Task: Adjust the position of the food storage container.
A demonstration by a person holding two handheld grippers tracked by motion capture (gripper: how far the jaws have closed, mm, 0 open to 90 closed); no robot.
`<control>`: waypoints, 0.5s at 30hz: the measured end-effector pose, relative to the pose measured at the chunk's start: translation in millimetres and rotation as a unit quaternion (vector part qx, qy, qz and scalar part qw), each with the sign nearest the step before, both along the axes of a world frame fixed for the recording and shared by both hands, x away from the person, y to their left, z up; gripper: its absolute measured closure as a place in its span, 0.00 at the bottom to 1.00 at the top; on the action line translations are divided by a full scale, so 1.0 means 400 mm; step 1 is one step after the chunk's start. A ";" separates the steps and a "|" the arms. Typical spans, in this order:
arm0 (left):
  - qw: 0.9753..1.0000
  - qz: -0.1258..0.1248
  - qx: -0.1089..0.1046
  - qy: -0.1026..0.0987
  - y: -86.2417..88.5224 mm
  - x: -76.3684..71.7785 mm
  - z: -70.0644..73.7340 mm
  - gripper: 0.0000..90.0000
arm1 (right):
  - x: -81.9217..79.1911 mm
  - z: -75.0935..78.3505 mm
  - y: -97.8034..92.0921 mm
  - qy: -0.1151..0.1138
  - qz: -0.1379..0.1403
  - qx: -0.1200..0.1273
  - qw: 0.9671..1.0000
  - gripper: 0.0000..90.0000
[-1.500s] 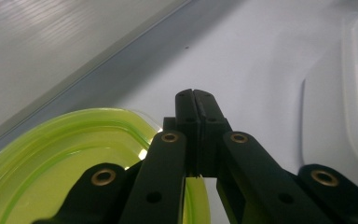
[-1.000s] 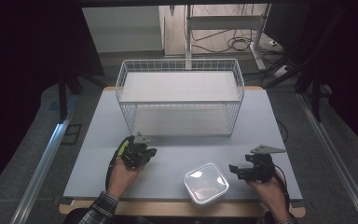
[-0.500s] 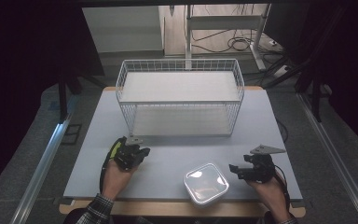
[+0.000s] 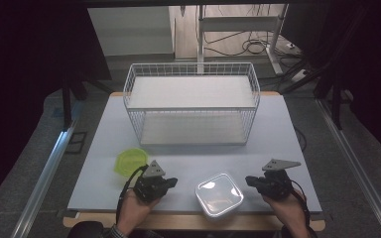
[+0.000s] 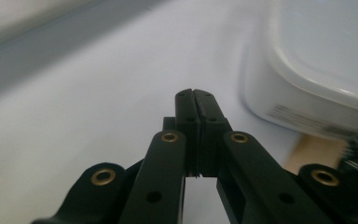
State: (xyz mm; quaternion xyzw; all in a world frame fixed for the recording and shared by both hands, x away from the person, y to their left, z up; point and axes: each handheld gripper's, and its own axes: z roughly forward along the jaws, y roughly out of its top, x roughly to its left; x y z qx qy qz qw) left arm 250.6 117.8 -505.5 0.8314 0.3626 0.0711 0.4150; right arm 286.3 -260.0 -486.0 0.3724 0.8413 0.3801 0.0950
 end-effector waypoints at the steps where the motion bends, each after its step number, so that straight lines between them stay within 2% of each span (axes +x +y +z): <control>1: 1.000 -0.008 -0.003 0.005 -0.010 -0.010 -0.005 1.00 | -0.005 0.000 0.003 0.002 0.004 -0.002 1.000 0.98; 4: 0.999 -0.031 -0.005 0.012 -0.040 -0.037 -0.013 1.00 | -0.021 -0.004 0.013 0.012 0.014 -0.010 1.000 0.99; 5: 0.999 -0.031 -0.005 0.012 -0.040 -0.037 -0.013 1.00 | -0.027 -0.007 0.016 0.014 0.016 -0.012 1.000 0.99; 7: 0.999 -0.049 -0.007 0.018 -0.069 -0.058 -0.018 1.00 | -0.040 -0.009 0.018 0.019 0.018 -0.017 1.000 0.99; 12: 0.997 -0.064 -0.003 0.032 -0.094 -0.068 -0.031 1.00 | -0.074 -0.015 0.011 0.034 0.020 -0.020 0.999 0.99; 15: 0.997 -0.069 -0.009 0.041 -0.112 -0.068 -0.039 0.99 | -0.087 -0.019 0.009 0.040 0.022 -0.019 0.999 0.99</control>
